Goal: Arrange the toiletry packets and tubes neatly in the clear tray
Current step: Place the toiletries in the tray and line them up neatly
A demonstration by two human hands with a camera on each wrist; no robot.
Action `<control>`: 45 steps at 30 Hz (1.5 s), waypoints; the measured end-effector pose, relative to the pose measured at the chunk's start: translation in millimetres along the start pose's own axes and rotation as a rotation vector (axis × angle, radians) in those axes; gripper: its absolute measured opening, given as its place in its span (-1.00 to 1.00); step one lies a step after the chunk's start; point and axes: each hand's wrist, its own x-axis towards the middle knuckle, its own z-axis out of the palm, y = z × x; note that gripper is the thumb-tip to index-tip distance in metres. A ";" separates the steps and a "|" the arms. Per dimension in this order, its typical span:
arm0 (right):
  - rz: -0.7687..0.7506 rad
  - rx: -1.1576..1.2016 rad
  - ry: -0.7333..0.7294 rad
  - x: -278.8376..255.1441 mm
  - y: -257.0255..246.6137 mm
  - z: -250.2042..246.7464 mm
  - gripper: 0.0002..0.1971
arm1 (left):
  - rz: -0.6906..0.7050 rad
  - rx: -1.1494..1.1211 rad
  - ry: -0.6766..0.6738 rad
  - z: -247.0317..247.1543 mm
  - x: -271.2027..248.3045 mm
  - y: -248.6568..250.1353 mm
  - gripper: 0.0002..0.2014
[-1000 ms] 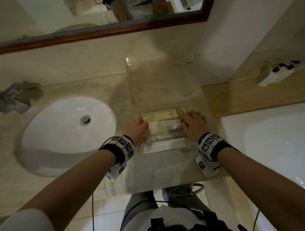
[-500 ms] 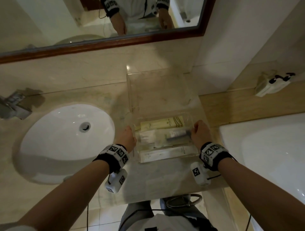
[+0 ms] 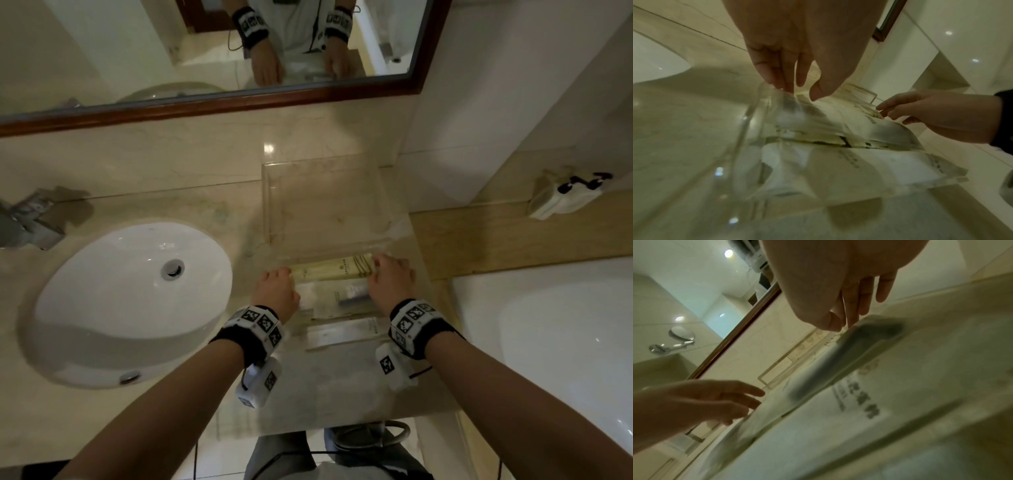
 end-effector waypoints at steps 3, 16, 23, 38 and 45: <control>-0.051 -0.060 -0.013 -0.4 2.4 3.7 -0.63 | -0.022 0.001 -0.006 1.5 1.6 3.3 -0.53; -0.076 -0.310 -0.029 -8.2 7.8 2.8 -0.59 | -0.059 0.047 0.025 2.7 -3.4 -0.3 -0.67; -0.103 -0.185 -0.046 -5.9 6.4 8.3 -0.57 | -0.046 0.076 0.037 2.9 -8.5 2.6 -0.63; -0.196 -0.203 -0.006 -16.7 34.9 -3.0 -0.65 | 0.341 0.236 -0.007 12.1 -16.4 29.0 -0.27; -0.226 -0.041 0.015 -21.5 45.7 -2.6 -0.63 | 0.378 0.254 -0.018 16.3 -11.9 40.9 -0.39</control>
